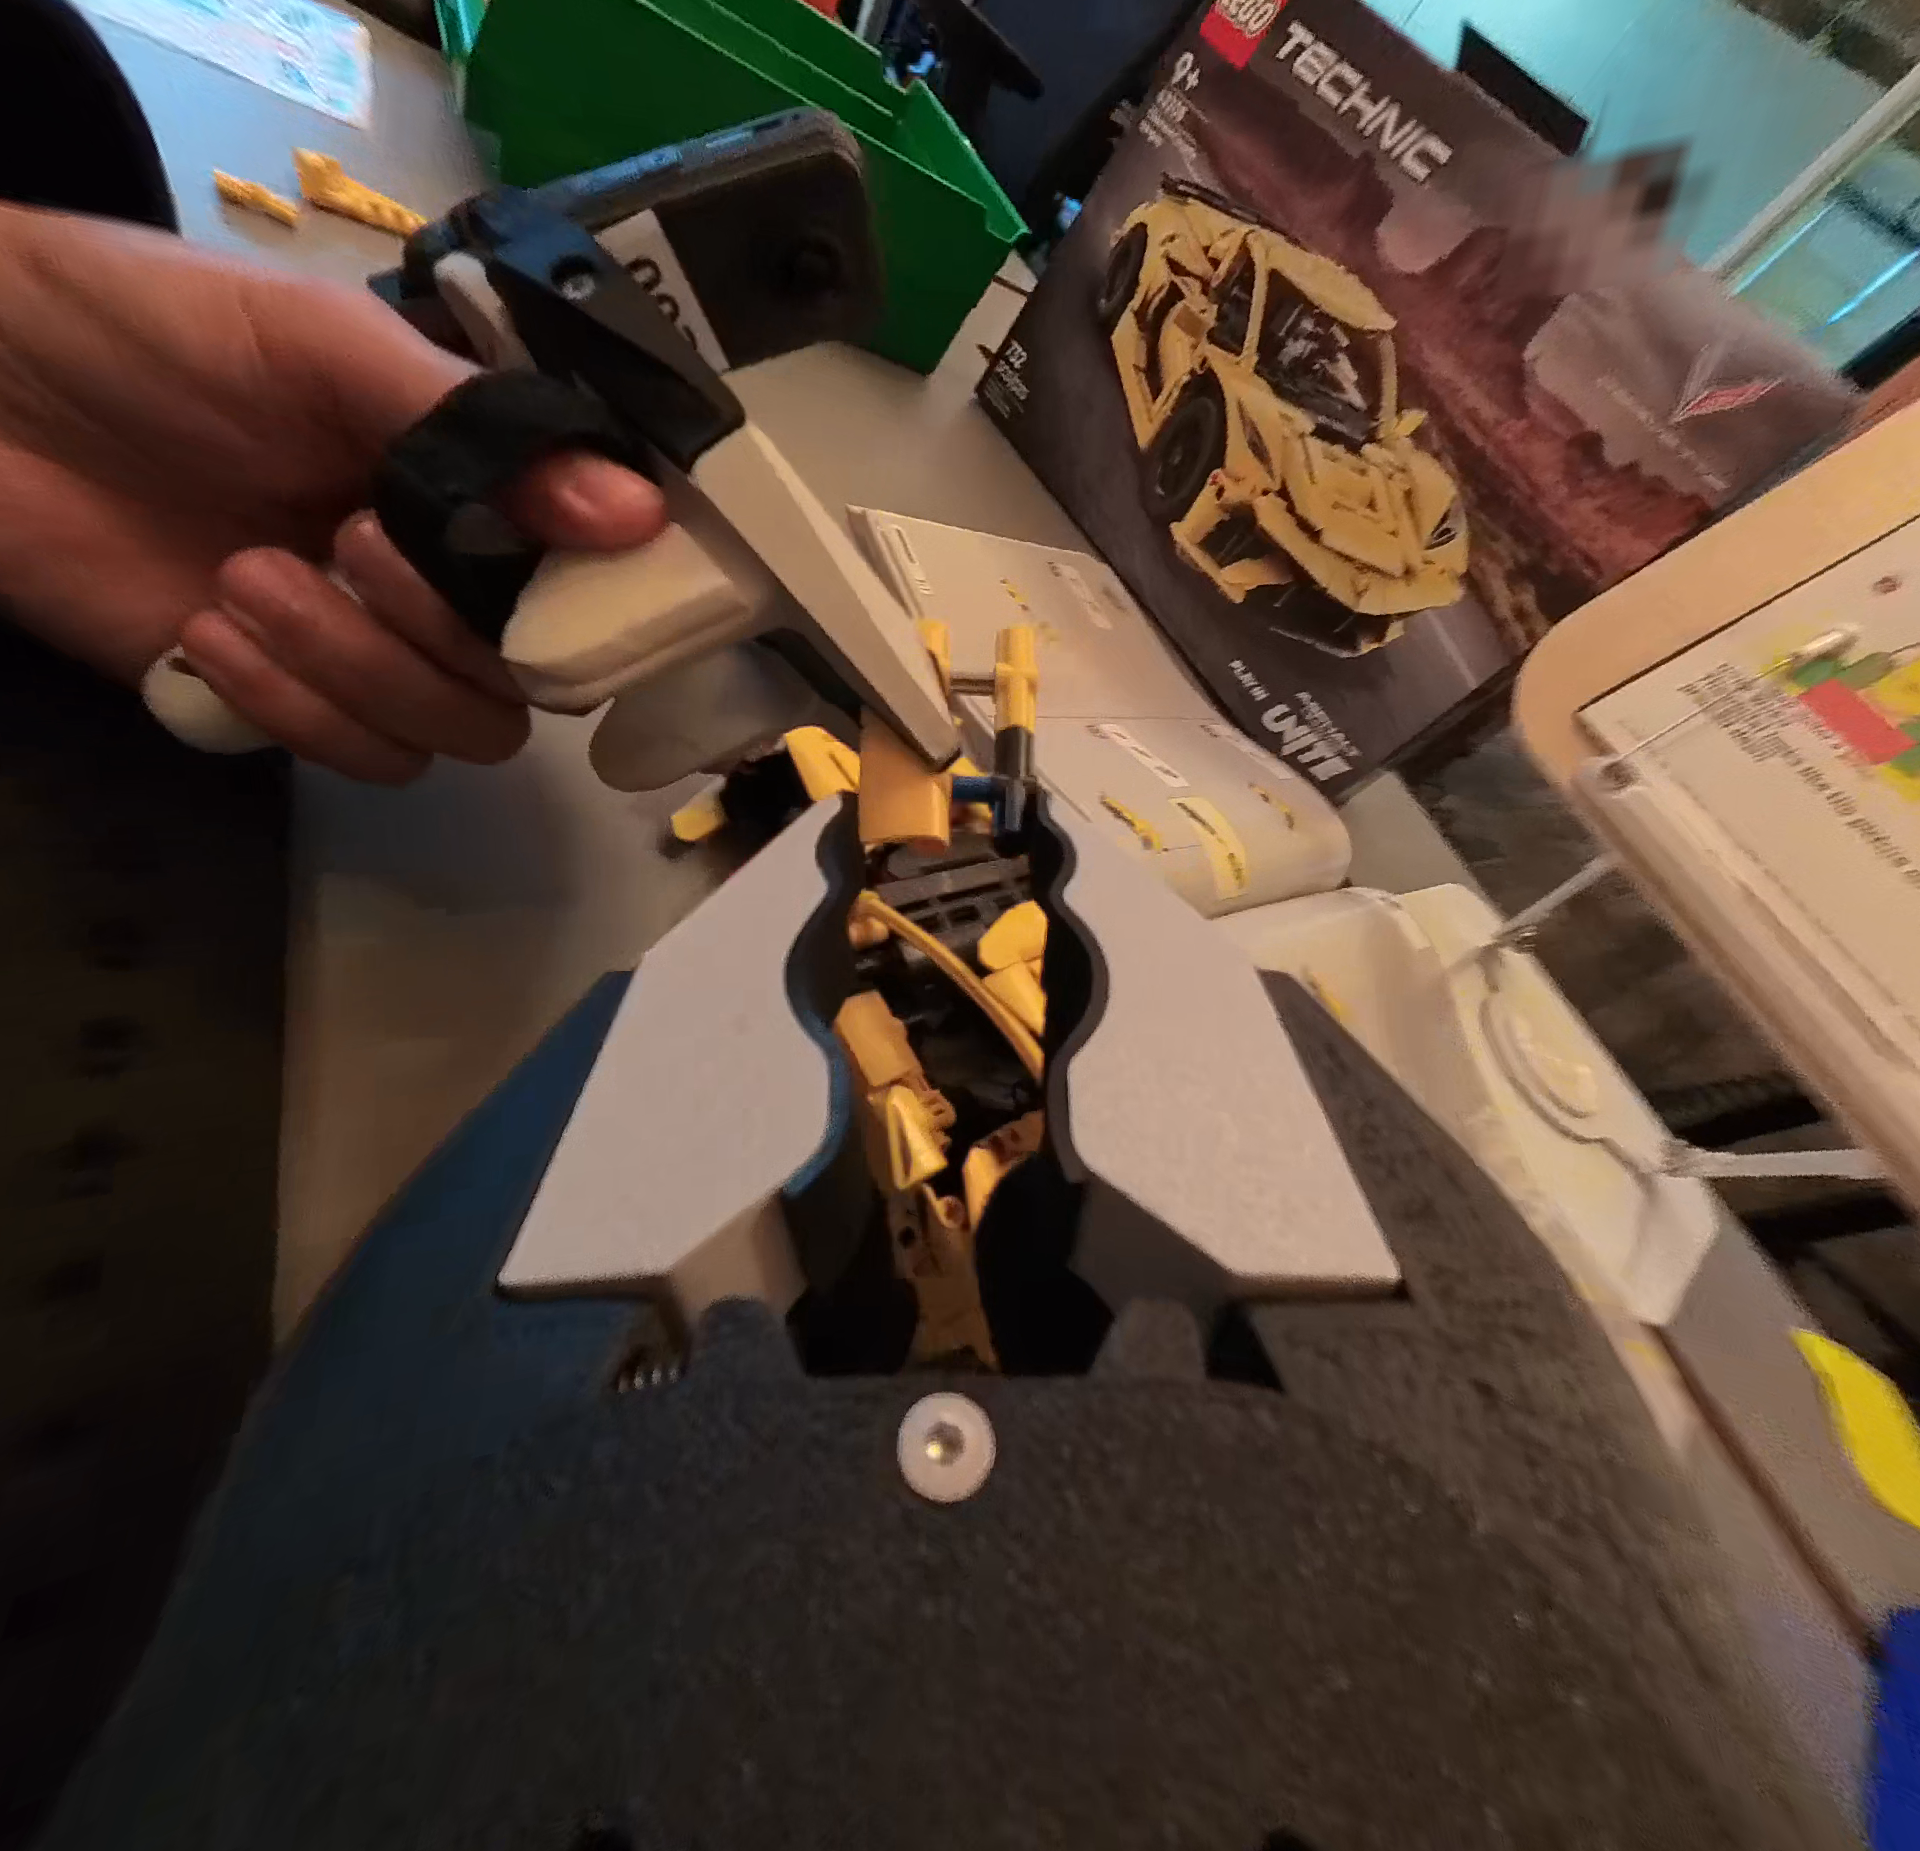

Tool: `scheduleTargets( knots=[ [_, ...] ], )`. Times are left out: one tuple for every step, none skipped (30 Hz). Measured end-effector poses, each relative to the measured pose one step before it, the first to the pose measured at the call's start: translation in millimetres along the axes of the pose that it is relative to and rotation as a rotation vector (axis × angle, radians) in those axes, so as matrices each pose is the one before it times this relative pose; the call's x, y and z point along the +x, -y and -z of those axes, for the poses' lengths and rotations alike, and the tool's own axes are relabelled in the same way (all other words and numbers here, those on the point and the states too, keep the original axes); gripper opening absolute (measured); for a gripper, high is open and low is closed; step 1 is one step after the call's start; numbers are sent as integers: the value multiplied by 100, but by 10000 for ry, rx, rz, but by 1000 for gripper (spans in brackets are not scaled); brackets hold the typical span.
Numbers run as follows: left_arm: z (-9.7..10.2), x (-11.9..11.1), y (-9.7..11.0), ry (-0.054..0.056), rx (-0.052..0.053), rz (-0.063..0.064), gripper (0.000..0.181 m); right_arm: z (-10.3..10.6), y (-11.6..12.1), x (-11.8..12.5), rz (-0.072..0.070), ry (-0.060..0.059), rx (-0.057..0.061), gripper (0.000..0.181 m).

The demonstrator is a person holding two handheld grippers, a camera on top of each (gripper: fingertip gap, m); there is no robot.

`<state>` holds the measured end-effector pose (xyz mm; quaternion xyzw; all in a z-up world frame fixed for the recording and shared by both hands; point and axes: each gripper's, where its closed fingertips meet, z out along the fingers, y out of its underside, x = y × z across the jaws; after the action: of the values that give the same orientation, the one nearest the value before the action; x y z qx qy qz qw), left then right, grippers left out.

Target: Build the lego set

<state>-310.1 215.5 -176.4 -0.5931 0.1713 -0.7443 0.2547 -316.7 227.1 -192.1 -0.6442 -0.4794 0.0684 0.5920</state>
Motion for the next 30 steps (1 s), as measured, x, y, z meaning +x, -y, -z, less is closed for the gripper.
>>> scheduleTargets(
  knots=[
    [4, -262, 37, 150, -1, -1, 7, -191, -242, -14, -430, 222, -12, 32],
    [-27, -283, 5, 136, -14, 32, 7, -144, -310, 42, -268, 18, -120, 33],
    [-25, -127, 17, 64, -32, -12, 6, -94, -261, 118, -89, -201, -199, 35],
    [42, -168, -13, 157, -56, -129, 6, -14, -5, 94, 122, -218, -46, 37],
    [85, -198, -20, 196, -62, -178, 7, -1, 32, -72, 207, -78, 4, 37],
    [45, -71, -52, 102, -64, -131, 7, -54, -57, -256, 93, 95, -41, 33],
    [-2, 2, -82, 30, -66, -58, 7, -80, -79, -158, -16, 50, -50, 31],
    [-51, -78, -151, 50, -98, -29, 7, -8, -5, -124, 96, 29, -27, 30],
    [-27, 8, -93, -16, -57, 17, 7, 47, 47, -84, 158, -20, -9, 28],
    [6, 38, 20, -41, 9, 31, 6, -2, 36, 4, 35, -63, 8, 28],
    [23, -32, -16, -3, -12, 20, 6, -24, -23, -107, -3, 41, -10, 27],
    [4, 5, -60, -6, -31, -1, 6, 28, -16, -81, 20, 45, 1, 27],
    [-10, 51, -40, -16, -17, -24, 7, 62, 62, -27, 0, 14, 41, 26],
    [-16, 74, -15, -18, -16, -41, 7, 69, 99, -13, -2, 8, 59, 26],
    [-39, 86, -23, -28, -29, -43, 7, 129, 222, -12, 13, 7, 138, 27],
    [-23, 137, 2, -50, -12, -56, 6, 199, 293, -40, -32, 52, 202, 29],
    [11, 169, 63, -58, -24, -93, 6, 345, 251, 102, -110, 66, 195, 34],
    [27, 278, 4, -100, -133, -157, 6, 466, 234, 89, -259, 213, 226, 42],
    [-84, 550, -301, -253, -362, -177, 6, 534, 310, 95, -437, 320, 323, 51],
    [-188, 620, -647, -258, -600, -239, 7, 438, 296, 99, -491, 341, 287, 61],
    [-173, 359, -585, 3, -529, -457, 7, 230, 94, 56, -349, 295, 123, 69],
    [-132, 213, -362, 157, -360, -582, 6, 2, -110, -63, -150, 183, -33, 75],
    [-146, 318, -376, 59, -380, -539, 6, -99, 5, -711, 9, 407, 41, 78],
    [-112, 274, -301, 71, -328, -510, 7, -180, 34, -969, 34, 479, 50, 79],
    [-60, 224, -304, 111, -305, -548, 6, -178, -6, -1067, -78, 553, 24, 79],
    [-3, 246, -486, 62, -448, -552, 7, -40, -120, -1023, -204, 664, -10, 77],
    [99, 202, -491, 45, -438, -538, 7, 162, -187, -491, -377, 493, -28, 73],
    [185, 194, -356, 0, -310, -469, 7, 335, -26, 176, -469, 174, 92, 73],
    [240, 261, -46, -75, -65, -300, 7, 403, 31, 252, -455, 151, 108, 68],
    [218, 395, 186, -212, 100, -108, 7, 330, -5, -105, -499, 380, 54, 58]
  ],
)
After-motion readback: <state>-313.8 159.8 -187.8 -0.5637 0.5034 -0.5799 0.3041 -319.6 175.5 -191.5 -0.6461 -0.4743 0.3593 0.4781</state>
